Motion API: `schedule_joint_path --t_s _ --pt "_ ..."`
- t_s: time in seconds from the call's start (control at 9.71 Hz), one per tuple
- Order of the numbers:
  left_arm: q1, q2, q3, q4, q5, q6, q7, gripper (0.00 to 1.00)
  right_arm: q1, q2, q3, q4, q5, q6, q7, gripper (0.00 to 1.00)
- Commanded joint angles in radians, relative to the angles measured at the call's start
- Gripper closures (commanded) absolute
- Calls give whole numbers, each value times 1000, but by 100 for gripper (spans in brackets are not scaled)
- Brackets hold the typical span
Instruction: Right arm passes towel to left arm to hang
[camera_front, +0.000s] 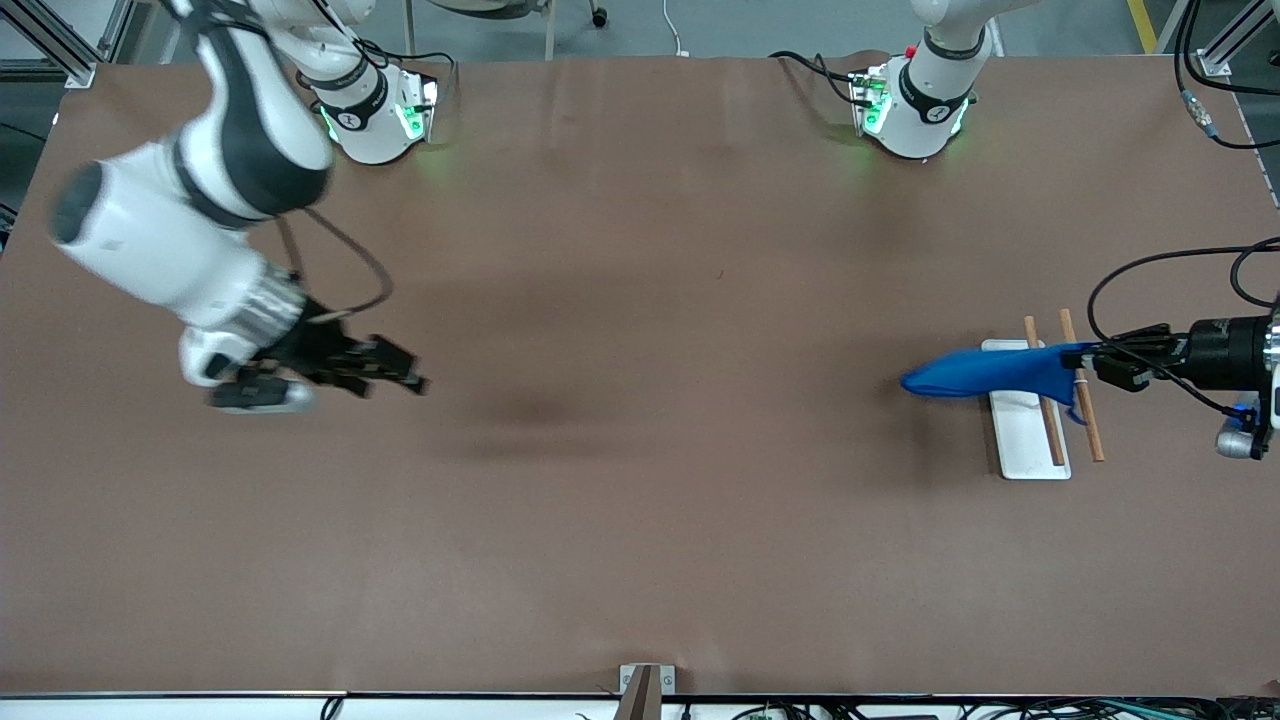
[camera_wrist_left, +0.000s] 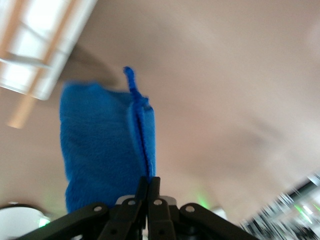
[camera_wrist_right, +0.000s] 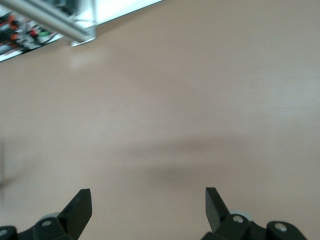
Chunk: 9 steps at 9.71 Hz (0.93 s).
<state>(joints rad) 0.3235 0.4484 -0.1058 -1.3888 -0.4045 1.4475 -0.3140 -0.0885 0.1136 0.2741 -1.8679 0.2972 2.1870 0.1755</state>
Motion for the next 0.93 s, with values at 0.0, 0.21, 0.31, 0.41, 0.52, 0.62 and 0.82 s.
schedule_joint_path --t_s 0.0,0.21,0.31,0.41,0.52,0.62,0.82 --pt "34 19 5 -2 154 37 9 100 6 -115 -105 -17 -114 -128 2 0" --pt "37 19 6 14 202 37 27 100 7 -149 -168 91 -252 -345 2 0" --pt "38 24 6 28 220 37 50 100 9 -160 -189 136 -285 -428 2 0" --pt "40 26 6 30 258 37 88 100 13 -185 -225 154 -288 -481 4 0" --pt "45 27 6 31 279 42 126 100 36 -225 -275 154 -288 -513 2 0" --pt "58 33 6 37 302 42 172 100 61 -236 -338 177 -285 -562 -1 0" --pt "78 49 6 37 303 44 237 100 31 -218 -371 321 -273 -714 -37 0"
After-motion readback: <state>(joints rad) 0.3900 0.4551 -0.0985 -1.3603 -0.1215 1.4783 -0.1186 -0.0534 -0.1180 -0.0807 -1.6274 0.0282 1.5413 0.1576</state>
